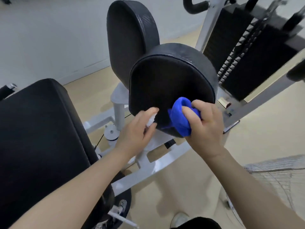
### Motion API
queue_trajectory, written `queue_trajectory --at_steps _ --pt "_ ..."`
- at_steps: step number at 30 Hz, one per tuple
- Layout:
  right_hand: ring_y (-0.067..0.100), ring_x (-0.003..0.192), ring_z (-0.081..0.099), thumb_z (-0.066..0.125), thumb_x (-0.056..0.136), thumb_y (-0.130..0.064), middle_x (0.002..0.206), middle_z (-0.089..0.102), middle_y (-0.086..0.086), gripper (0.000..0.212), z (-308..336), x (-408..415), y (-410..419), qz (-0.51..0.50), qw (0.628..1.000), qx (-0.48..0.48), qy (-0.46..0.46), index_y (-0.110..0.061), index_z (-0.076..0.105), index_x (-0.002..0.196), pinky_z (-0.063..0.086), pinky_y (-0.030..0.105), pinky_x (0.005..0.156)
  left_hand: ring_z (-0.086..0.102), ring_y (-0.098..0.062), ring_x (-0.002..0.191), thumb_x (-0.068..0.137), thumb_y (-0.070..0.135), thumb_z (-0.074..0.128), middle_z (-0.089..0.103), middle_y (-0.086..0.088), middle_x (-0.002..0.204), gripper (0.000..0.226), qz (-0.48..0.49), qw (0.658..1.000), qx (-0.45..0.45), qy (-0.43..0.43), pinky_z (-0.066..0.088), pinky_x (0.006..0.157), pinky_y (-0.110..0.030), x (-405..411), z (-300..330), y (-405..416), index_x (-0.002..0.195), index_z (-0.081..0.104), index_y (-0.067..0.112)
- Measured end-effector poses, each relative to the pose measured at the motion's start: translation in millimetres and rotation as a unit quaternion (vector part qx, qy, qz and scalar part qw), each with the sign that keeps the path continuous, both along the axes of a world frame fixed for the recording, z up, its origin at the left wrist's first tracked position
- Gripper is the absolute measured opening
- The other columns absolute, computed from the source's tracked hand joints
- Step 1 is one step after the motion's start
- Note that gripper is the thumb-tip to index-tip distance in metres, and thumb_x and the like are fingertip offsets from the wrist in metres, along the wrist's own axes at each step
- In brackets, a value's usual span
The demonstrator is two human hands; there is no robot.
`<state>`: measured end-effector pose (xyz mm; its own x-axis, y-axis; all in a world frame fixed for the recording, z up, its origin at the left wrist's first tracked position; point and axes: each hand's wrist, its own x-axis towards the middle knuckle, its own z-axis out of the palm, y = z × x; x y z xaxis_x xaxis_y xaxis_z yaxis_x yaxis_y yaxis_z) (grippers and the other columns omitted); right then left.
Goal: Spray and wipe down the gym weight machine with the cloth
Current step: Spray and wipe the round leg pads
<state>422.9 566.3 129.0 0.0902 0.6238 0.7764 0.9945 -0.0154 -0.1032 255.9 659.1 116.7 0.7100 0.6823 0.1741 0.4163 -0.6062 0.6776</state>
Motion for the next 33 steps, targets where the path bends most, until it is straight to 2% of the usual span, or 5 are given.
queue_trajectory --at_steps 9,14,24,30,33 --pt "0.024 0.073 0.044 0.064 0.071 0.004 0.097 0.046 0.006 0.041 -12 8 -6 -0.042 0.987 0.141 -0.06 -0.018 0.051 0.103 0.042 0.035 0.058 0.052 0.004 0.065 0.088 0.033 0.044 0.051 0.02 0.112 0.04 -0.069 0.992 0.064 -0.079 0.039 0.066 -0.003 13 -16 13 0.128 0.041 0.032" --pt "0.023 0.082 0.041 0.058 0.07 0.006 0.106 0.041 0.005 0.047 -17 37 38 -0.028 0.988 0.14 -0.06 -0.015 0.045 0.11 0.04 0.033 0.068 0.05 -0.002 0.059 0.09 0.022 0.052 0.05 0.018 0.06 0.042 -0.058 0.989 0.11 -0.083 0.037 0.061 -0.003 5 -21 24 0.132 0.046 0.025" --pt "-0.008 0.081 0.045 0.047 0.082 0.005 0.092 0.045 -0.01 0.029 -48 22 71 0.147 0.936 0.147 0.283 -0.02 0.047 0.096 0.035 0.006 0.073 0.049 0.0 0.058 0.09 0.027 0.045 0.045 0.02 0.062 0.035 -0.019 0.977 0.172 -0.123 0.035 0.053 -0.009 7 -25 4 0.122 0.034 0.038" --pt "-0.011 0.083 0.047 0.046 0.08 0.01 0.094 0.041 -0.016 0.028 -55 35 53 0.148 0.938 0.135 0.284 -0.004 0.05 0.103 0.036 0.005 0.073 0.046 -0.004 0.055 0.09 0.019 0.049 0.048 0.018 0.06 0.036 0.002 0.981 0.172 -0.093 0.035 0.052 -0.01 10 -27 13 0.125 0.042 0.028" --pt "-0.012 0.087 0.045 0.042 0.079 0.002 0.094 0.043 -0.009 0.03 -53 29 54 0.142 0.937 0.147 0.285 -0.017 0.046 0.101 0.035 0.004 0.076 0.045 -0.013 0.046 0.091 0.022 0.047 0.051 0.006 0.068 0.034 0.027 0.94 0.338 -0.039 0.039 0.039 -0.024 9 -25 12 0.124 0.039 0.021"
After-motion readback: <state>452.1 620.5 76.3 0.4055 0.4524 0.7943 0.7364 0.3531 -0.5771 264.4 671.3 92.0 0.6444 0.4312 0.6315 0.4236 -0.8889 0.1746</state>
